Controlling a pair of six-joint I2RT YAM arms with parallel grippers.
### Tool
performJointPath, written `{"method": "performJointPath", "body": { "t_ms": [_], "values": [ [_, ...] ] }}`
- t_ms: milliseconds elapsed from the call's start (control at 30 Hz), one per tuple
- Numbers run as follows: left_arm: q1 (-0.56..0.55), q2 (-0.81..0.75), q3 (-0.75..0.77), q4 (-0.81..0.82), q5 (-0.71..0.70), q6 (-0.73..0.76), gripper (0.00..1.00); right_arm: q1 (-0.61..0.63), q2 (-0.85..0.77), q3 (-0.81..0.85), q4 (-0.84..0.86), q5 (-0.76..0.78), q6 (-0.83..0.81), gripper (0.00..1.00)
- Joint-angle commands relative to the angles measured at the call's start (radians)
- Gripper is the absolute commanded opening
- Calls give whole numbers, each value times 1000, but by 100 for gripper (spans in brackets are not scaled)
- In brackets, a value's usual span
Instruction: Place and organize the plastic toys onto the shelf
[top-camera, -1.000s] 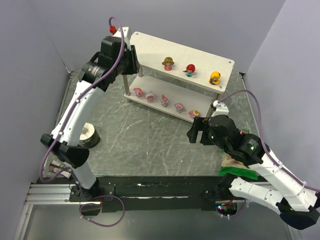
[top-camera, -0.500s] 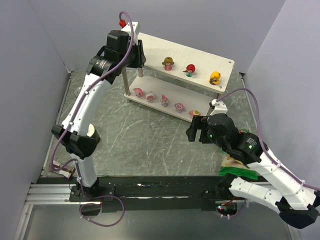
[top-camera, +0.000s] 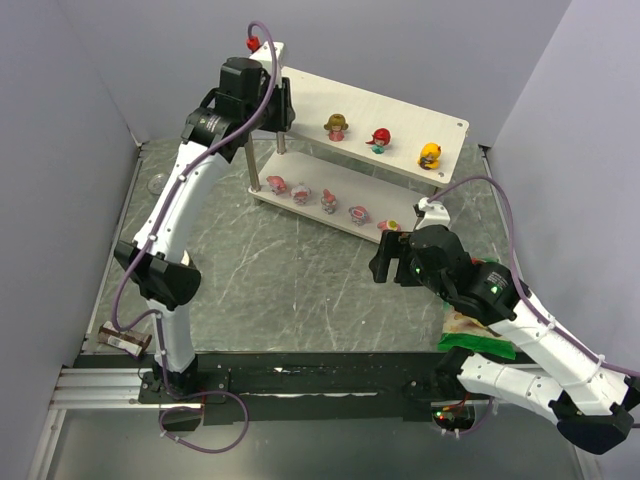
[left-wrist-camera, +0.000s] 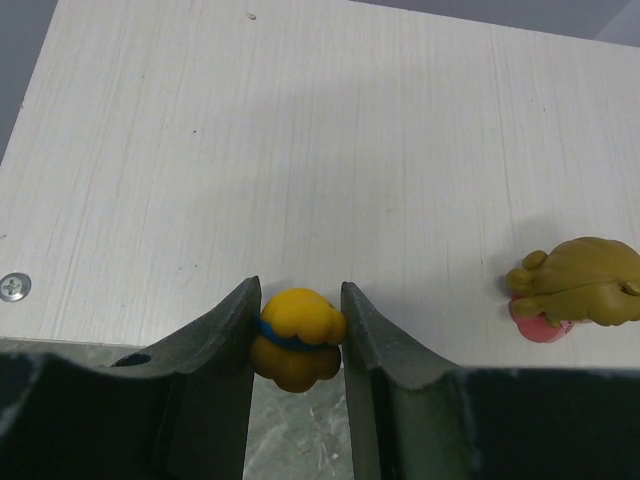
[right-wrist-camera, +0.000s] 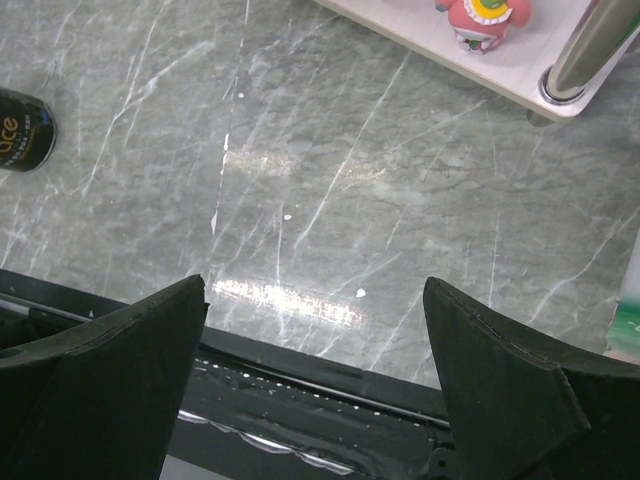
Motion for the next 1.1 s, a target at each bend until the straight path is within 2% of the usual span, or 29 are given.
{"method": "performJointPath", "body": {
  "t_ms": [0, 600, 800, 833, 1067],
  "values": [
    [7, 23, 39, 14, 12, 27, 17, -11, -4, 11, 29, 4, 21, 96],
    [7, 27, -29, 110, -10, 43, 18, -9, -27, -17, 31, 5, 39, 95],
    [7, 37, -29, 123, -4, 46, 29, -11, -25, -17, 28, 8, 36, 95],
    [7, 40, -26, 123, -4, 47, 34, -9, -25, -19, 29, 8, 36, 95],
    [7, 48, -21, 130, 1, 50, 41, -11, -22, -19, 32, 7, 28, 95]
  ]
}}
